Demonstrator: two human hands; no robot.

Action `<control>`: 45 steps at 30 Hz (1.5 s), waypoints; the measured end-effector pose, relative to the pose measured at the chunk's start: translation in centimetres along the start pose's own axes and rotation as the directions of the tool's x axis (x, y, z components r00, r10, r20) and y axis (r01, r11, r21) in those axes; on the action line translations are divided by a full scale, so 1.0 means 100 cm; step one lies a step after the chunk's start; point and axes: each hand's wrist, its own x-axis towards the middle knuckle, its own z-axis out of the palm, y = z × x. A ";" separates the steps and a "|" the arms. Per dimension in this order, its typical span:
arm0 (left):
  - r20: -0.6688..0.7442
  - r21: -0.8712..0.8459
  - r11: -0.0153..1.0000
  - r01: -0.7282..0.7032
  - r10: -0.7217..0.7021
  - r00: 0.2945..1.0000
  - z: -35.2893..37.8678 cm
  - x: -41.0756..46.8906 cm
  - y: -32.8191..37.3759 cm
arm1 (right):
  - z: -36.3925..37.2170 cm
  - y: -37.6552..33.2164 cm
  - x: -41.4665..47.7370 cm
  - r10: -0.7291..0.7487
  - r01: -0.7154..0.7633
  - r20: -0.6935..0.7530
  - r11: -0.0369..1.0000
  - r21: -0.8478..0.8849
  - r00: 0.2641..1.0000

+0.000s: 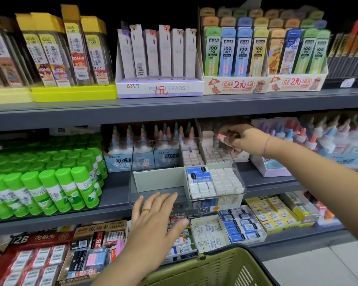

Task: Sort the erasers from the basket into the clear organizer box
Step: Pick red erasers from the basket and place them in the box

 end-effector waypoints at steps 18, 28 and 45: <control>-0.028 -0.017 1.000 -0.014 0.014 1.000 -0.001 0.000 0.001 | -0.012 0.001 0.026 0.092 0.026 0.242 0.896 -0.444 0.966; -0.052 -0.002 1.000 -0.017 0.017 0.999 0.001 0.000 0.000 | -0.003 0.006 0.030 0.010 0.064 0.170 0.905 -0.421 0.985; -0.056 -0.009 1.000 -0.027 0.026 0.998 0.000 0.000 0.000 | -0.019 0.003 0.017 0.099 0.008 0.306 0.944 -0.330 0.947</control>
